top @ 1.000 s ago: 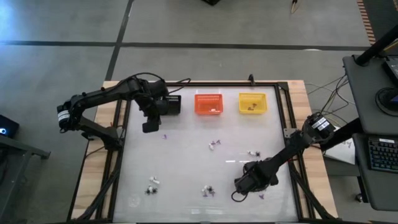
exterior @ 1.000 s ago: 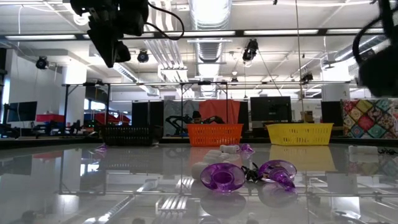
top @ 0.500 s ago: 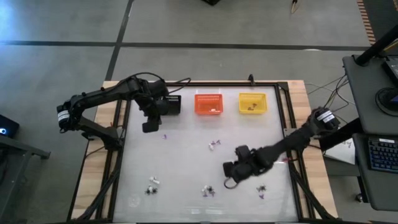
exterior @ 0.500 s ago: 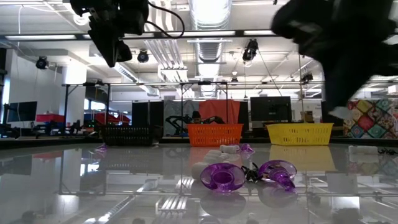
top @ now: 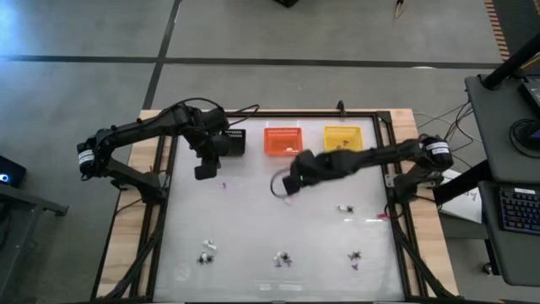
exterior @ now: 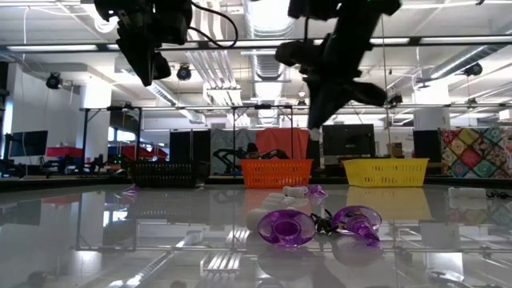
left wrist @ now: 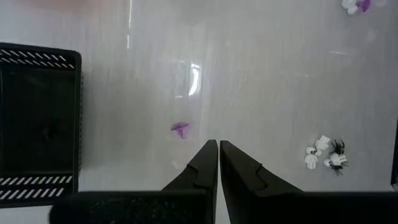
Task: Sort Halloween decoration
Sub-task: Put the skeleton toy into the orange bin
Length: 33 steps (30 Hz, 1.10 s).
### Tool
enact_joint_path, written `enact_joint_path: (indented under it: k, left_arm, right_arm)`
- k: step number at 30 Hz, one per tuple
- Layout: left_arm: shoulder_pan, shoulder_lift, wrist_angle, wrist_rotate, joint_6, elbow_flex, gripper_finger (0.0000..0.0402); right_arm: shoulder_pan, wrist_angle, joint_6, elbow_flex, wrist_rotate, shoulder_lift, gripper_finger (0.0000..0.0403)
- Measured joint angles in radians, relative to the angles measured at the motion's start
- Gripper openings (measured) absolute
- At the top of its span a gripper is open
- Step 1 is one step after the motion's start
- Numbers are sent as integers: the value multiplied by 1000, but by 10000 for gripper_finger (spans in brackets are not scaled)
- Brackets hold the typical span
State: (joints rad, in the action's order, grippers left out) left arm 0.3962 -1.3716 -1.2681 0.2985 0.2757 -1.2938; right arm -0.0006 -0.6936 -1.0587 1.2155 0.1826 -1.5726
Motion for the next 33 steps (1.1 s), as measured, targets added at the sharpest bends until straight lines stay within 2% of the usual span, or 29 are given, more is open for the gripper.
enact_joint_path:
  k: [7,16,29,33]
  left_arm:
    - [0,0,1,0,-38,0,0]
    - [0,0,48,-1,-74,0,0]
    - [0,1,49,-3,-181,0,0]
    - [0,1,49,-3,-205,0,0]
  right_arm:
    - [-185,50,230,27,-51,0,12]
    - [-349,170,391,25,-86,-1,12]
    - [-408,253,655,23,-86,-2,12]
    - [-419,266,678,23,-87,-2,12]
